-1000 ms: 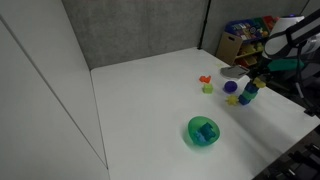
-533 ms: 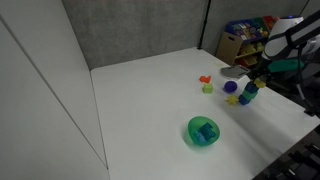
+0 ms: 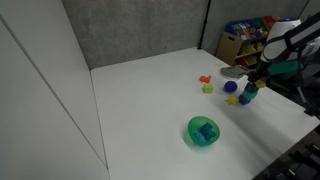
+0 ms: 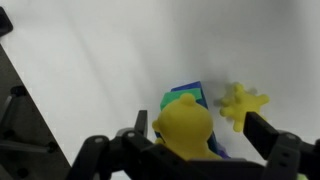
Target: Place the yellow toy animal in the bowl
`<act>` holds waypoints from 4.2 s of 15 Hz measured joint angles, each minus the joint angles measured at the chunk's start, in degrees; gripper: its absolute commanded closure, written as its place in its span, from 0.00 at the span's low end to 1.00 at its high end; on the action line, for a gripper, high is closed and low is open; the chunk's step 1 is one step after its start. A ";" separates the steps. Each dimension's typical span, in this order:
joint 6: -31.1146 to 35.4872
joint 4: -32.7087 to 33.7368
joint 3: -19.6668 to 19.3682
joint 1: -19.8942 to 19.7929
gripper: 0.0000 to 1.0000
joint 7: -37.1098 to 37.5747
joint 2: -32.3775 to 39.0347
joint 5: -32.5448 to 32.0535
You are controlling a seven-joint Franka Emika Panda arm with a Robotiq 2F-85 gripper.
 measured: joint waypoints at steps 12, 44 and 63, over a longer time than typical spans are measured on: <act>-7.78 -0.53 -0.33 1.66 0.82 0.00 -4.97 -1.37; 2.62 -16.89 16.29 20.46 0.82 7.72 -15.56 -10.74; 16.79 -21.93 22.52 20.60 0.00 2.35 -8.90 1.45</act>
